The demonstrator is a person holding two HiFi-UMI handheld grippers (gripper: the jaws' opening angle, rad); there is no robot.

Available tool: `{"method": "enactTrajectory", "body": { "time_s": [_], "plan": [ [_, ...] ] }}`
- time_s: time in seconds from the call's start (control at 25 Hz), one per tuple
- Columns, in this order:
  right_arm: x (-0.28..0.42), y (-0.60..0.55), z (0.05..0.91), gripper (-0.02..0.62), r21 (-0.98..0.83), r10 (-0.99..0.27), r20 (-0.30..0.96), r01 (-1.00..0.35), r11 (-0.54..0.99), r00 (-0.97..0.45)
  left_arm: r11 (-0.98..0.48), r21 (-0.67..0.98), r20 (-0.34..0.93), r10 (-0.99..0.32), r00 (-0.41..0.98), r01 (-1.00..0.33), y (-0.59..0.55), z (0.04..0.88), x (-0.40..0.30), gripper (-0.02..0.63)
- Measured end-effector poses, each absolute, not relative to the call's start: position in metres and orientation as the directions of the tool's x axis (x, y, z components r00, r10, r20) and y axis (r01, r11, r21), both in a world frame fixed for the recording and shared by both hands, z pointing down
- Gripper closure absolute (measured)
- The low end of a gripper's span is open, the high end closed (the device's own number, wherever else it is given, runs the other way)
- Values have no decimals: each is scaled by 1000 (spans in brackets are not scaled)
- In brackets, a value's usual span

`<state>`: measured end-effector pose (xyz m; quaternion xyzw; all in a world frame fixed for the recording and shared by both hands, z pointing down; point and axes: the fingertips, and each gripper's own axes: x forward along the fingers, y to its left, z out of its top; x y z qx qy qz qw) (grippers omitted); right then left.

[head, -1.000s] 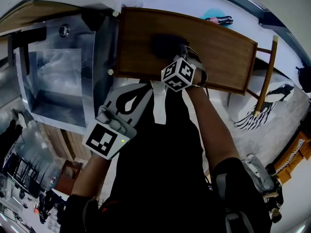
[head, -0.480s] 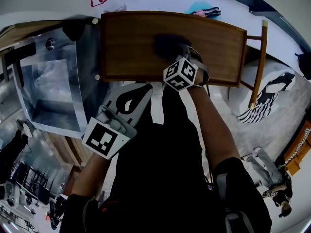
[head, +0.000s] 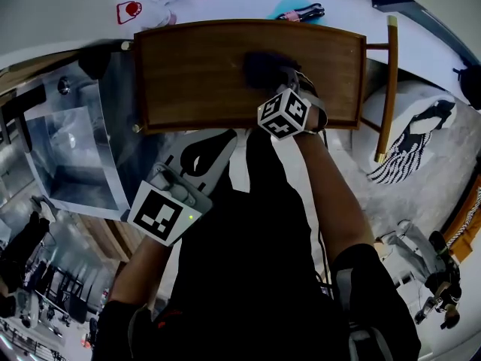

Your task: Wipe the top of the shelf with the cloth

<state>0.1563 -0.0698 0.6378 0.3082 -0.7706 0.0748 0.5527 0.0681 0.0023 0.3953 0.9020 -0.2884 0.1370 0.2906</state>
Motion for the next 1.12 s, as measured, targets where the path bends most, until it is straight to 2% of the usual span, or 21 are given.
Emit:
{"method": "enactTrajectory", "body": {
  "time_s": [0.84,1.12],
  "plan": [
    [282,-76,637,555,260,-406,910,-651,713,-81,-723,452,400,-360,843,-523,-26,391,145,583],
    [319,-74,633,555,274,-390,921,-708,651,-2,-730,446,380,-369,848,-518,-34,379,143,583]
  ]
}}
